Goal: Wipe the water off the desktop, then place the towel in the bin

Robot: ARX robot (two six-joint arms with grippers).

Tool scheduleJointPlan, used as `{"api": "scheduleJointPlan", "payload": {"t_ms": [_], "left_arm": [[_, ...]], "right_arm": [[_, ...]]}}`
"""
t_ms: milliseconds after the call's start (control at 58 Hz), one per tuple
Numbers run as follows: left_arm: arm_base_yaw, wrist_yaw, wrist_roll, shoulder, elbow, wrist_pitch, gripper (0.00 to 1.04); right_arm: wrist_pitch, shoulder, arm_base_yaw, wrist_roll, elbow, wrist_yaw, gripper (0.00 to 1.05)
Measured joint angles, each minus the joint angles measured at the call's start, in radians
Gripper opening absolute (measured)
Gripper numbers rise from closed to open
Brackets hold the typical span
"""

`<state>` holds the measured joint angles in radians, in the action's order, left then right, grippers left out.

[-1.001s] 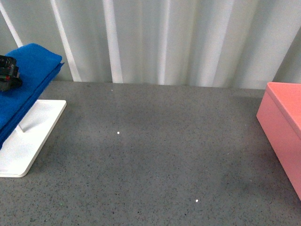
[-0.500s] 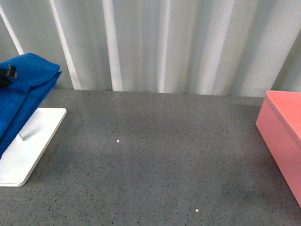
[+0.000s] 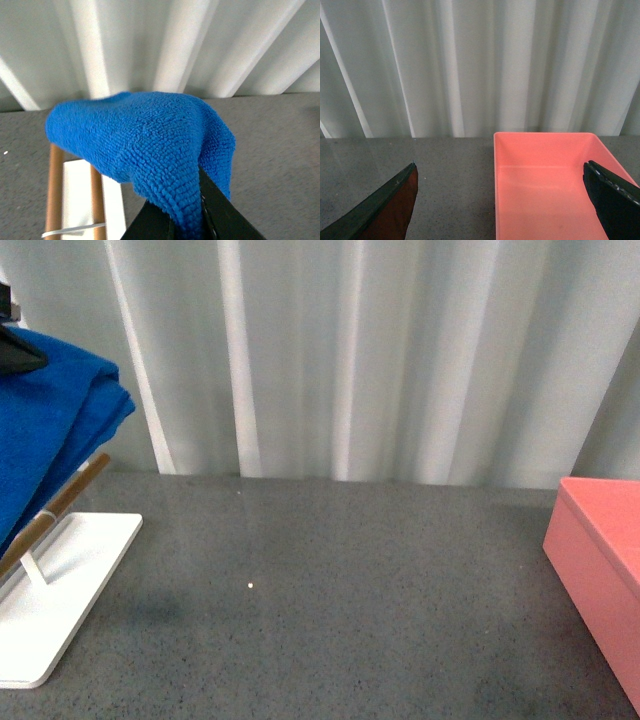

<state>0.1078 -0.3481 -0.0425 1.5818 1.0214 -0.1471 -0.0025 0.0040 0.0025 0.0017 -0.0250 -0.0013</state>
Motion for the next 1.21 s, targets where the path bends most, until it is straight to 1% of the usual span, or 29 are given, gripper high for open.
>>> {"api": "scheduleJointPlan", "payload": {"t_ms": [86, 242, 397, 569, 725, 880, 1173, 1191, 1208], "left_arm": [[-0.057, -0.023, 0.054, -0.048, -0.014, -0.027, 0.04], [-0.200, -0.045, 0.169, -0.134, -0.058, -0.103, 0.04], [-0.340, -0.010, 0.274, -0.164, -0.070, -0.143, 0.04], [-0.449, 0.019, 0.310, -0.140, -0.084, -0.193, 0.04], [-0.499, 0.057, 0.314, -0.093, -0.083, -0.201, 0.04], [-0.523, 0.122, 0.305, -0.073, -0.078, -0.198, 0.04], [-0.524, 0.129, 0.298, -0.073, -0.069, -0.198, 0.04], [-0.524, 0.129, 0.298, -0.073, -0.069, -0.198, 0.04], [-0.524, 0.129, 0.298, -0.073, -0.069, -0.198, 0.04]], "right_arm": [[0.000, 0.000, 0.000, 0.000, 0.000, 0.000, 0.98], [0.000, 0.000, 0.000, 0.000, 0.000, 0.000, 0.98], [0.000, 0.000, 0.000, 0.000, 0.000, 0.000, 0.98], [0.000, 0.000, 0.000, 0.000, 0.000, 0.000, 0.98], [0.000, 0.000, 0.000, 0.000, 0.000, 0.000, 0.98], [0.000, 0.000, 0.000, 0.000, 0.000, 0.000, 0.98], [0.000, 0.000, 0.000, 0.000, 0.000, 0.000, 0.98], [-0.006, 0.005, -0.002, 0.000, -0.002, -0.010, 0.98], [-0.046, 0.022, -0.013, -0.002, -0.015, -0.043, 0.98]]}}
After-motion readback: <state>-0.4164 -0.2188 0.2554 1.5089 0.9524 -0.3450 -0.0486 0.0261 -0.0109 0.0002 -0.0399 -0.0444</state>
